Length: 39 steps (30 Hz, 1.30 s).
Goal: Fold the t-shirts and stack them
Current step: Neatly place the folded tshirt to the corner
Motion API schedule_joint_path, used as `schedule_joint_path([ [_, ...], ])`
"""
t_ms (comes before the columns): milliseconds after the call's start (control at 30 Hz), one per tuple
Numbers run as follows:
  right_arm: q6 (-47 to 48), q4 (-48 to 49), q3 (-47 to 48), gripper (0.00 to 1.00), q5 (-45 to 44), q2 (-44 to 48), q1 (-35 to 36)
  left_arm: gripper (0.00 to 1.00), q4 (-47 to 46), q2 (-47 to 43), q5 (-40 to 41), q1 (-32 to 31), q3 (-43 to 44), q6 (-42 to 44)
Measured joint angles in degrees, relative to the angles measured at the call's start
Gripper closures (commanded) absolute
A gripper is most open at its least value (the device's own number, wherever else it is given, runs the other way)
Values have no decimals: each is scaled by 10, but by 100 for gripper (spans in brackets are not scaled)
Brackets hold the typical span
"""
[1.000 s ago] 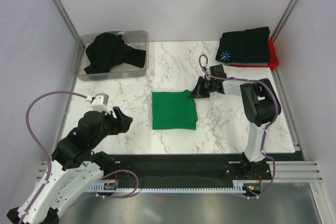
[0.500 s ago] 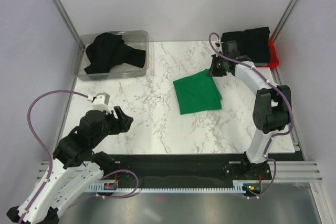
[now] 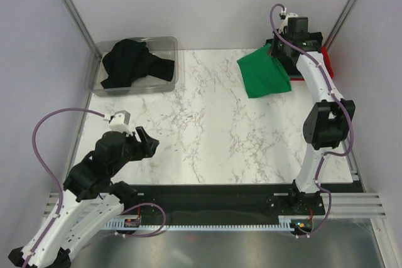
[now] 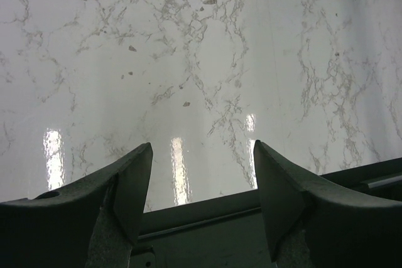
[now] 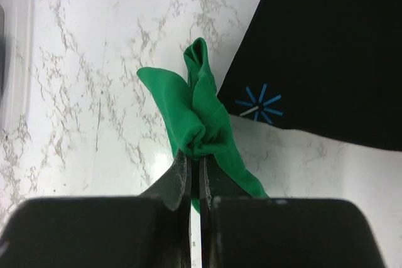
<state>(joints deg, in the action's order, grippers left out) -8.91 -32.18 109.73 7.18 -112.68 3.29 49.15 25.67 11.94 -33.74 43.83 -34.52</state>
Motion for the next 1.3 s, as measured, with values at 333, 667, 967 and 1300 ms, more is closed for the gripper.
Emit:
schedule_joint_path([
  [333,19,-38,135,100,15,-39,-23,27,0,11,0,23,0,-1],
  [667,26,-61,200,100,46,-39,-49,27,0,28,-2,28,0,-1],
  [967,26,-65,241,100,46,-61,-82,27,0,36,-3,29,0,-1],
  [1300,27,-61,290,100,44,-145,-98,27,0,41,-3,29,0,-1],
])
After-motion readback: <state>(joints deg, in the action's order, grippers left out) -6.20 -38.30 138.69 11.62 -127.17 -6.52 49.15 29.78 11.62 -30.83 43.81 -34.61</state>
